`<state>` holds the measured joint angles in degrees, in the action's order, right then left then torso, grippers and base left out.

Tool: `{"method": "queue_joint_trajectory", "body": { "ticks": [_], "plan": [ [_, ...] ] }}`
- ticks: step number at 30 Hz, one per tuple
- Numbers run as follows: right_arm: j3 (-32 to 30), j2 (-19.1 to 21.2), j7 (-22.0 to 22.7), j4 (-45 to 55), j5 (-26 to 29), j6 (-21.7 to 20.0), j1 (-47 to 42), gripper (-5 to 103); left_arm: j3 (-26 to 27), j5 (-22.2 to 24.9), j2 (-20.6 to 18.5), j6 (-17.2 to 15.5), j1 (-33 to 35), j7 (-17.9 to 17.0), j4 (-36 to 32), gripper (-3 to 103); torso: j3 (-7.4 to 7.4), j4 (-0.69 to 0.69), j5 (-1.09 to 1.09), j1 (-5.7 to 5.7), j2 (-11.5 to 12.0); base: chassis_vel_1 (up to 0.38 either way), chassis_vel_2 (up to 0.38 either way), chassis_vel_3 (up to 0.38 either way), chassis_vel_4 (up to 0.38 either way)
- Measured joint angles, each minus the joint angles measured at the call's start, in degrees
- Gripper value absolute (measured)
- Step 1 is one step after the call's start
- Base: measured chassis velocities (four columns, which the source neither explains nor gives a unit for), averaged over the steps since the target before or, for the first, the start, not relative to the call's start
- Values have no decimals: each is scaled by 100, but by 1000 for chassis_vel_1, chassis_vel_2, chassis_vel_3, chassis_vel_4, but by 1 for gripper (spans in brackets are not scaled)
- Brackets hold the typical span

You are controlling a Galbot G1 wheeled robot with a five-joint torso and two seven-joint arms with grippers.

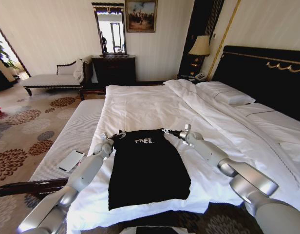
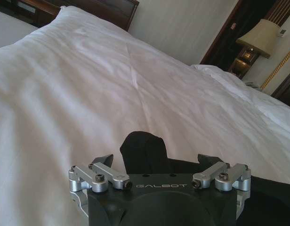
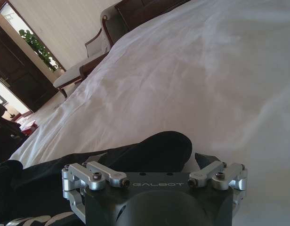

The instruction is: Fold the clothes on the bed.

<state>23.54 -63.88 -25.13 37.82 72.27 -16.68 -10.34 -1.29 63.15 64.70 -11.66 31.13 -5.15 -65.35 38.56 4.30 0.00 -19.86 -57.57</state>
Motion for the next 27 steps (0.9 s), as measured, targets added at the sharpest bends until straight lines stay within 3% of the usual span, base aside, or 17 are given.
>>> {"method": "queue_joint_trajectory", "body": {
  "ticks": [16,18,21,23,26,27],
  "plan": [
    [-38,-76,49,-49,-115,5,-92,100,-96,95,350,0,-261,75,356,103,0,1,0,0,0,0,0,0,0],
    [-38,-75,53,-50,-114,5,-91,100,-98,100,361,-1,-268,76,366,100,0,1,0,0,0,0,0,0,0],
    [-38,-106,62,-120,-110,9,-72,100,-100,133,441,2,-302,74,443,84,0,1,0,0,0,0,0,0,0],
    [-38,-113,65,-136,-111,11,-69,100,-100,134,449,2,-302,73,450,84,0,1,0,0,0,0,0,0,0],
    [-43,-165,85,-245,-138,24,-52,100,-100,136,444,7,-268,67,439,68,0,2,0,0,0,0,0,0,0],
    [-43,-165,85,-245,-138,24,-52,100,-100,136,444,7,-268,67,439,68,0,2,0,0,0,0,0,0,0]
  ]
}}
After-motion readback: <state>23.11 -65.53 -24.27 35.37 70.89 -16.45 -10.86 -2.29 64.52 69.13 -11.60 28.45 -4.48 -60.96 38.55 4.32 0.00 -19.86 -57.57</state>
